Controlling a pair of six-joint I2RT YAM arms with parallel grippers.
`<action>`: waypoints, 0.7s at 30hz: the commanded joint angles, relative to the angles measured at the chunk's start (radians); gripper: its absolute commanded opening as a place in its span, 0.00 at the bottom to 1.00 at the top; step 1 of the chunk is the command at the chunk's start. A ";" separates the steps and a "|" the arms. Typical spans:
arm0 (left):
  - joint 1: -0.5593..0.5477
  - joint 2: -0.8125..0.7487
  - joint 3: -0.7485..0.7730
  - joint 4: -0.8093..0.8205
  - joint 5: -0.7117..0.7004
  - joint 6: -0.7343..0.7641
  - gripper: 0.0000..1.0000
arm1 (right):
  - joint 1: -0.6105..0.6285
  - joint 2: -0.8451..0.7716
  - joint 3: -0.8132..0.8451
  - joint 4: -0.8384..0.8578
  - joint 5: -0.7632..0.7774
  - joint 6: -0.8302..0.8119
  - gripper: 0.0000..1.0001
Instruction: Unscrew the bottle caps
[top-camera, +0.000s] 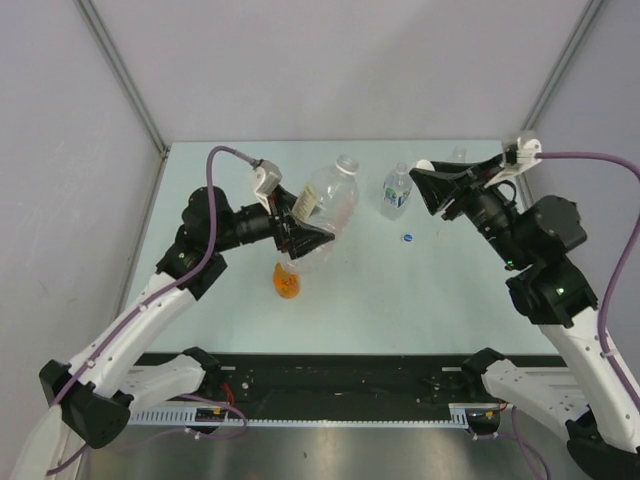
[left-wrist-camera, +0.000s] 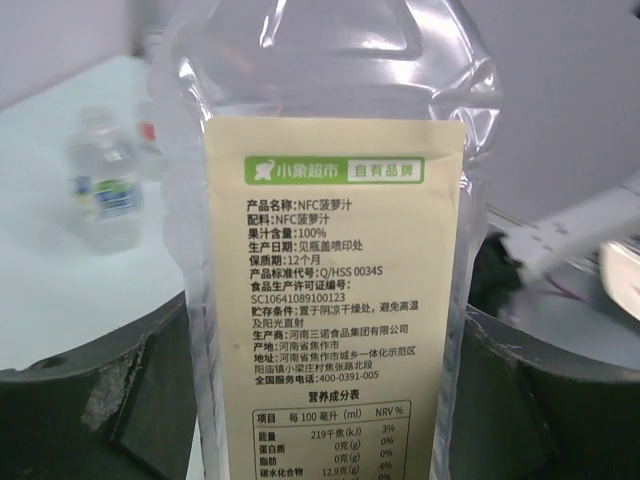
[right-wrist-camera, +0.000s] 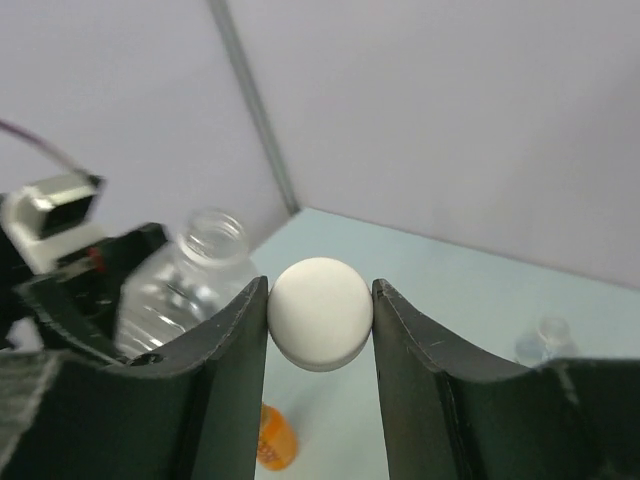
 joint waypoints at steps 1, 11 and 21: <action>0.006 -0.106 0.025 -0.155 -0.480 0.086 0.00 | 0.128 0.031 -0.072 -0.043 0.404 -0.065 0.00; 0.006 -0.206 0.052 -0.314 -0.821 0.125 0.00 | 0.314 0.256 -0.232 0.129 0.684 -0.058 0.00; 0.004 -0.307 -0.033 -0.307 -0.931 0.101 0.00 | 0.278 0.572 -0.307 0.242 0.631 0.073 0.00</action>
